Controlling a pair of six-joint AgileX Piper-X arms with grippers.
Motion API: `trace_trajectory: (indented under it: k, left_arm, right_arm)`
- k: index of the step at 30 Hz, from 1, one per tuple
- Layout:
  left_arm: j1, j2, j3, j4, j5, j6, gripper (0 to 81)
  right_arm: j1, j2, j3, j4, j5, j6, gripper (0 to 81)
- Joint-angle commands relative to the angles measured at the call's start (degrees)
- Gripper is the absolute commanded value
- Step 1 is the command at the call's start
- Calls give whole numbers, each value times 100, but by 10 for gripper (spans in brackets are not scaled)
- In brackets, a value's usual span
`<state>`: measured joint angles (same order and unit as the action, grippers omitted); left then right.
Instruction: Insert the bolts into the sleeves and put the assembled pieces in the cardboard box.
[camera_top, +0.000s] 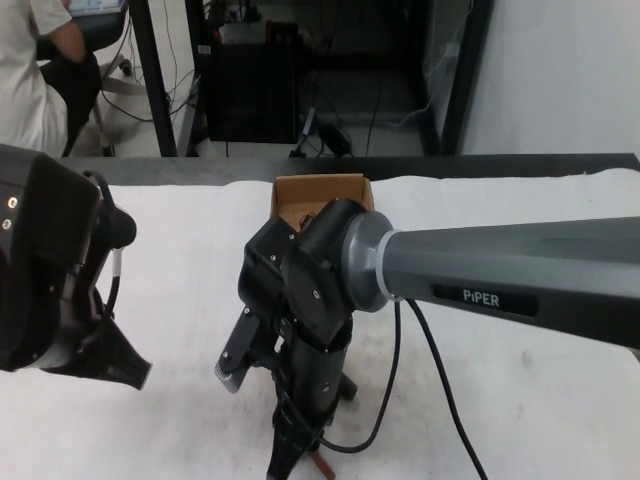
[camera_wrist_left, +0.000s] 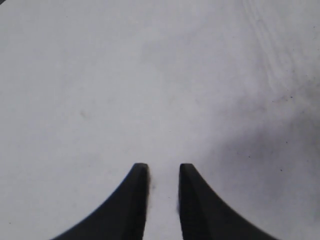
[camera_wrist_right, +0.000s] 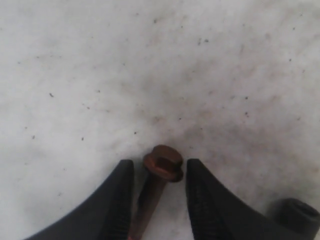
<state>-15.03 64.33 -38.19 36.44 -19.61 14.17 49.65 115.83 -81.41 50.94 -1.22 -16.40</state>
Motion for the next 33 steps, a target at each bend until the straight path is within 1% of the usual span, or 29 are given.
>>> trace_trajectory:
  k: [1,11,13,15,17,19,25,28,30,33]
  left_arm:
    - [16,-71,-58,15,-93,-6,220]
    - [16,-71,-58,15,-93,-27,220]
    - [16,-71,-58,15,-93,-27,220]
    - [16,-71,-58,15,-93,-27,220]
    - [16,-71,-58,15,-93,-27,220]
    - [16,-71,-58,15,-93,-27,220]
    - [16,-71,-58,15,-93,-27,220]
    - [16,-71,-58,15,-93,-27,220]
    - [16,-71,-58,15,-93,-27,220]
    - [16,-71,-58,15,-93,-27,220]
  right_arm:
    - [-22,-17,-16,-220,43,16,342]
    - [-22,-17,-16,-205,89,63,342]
    - [-22,-41,-16,-126,259,448,337]
    - [-22,-157,-16,-98,264,799,298]
    - [-22,-302,-16,-145,264,833,258]
    - [-22,-464,-16,-232,264,921,241]
    - [-22,-701,-16,-263,162,1503,241]
    - [-22,-699,4,-263,-129,1859,270]
    - [-9,-688,78,-263,-130,1958,291]
    - [6,-688,339,-263,-130,2038,297]
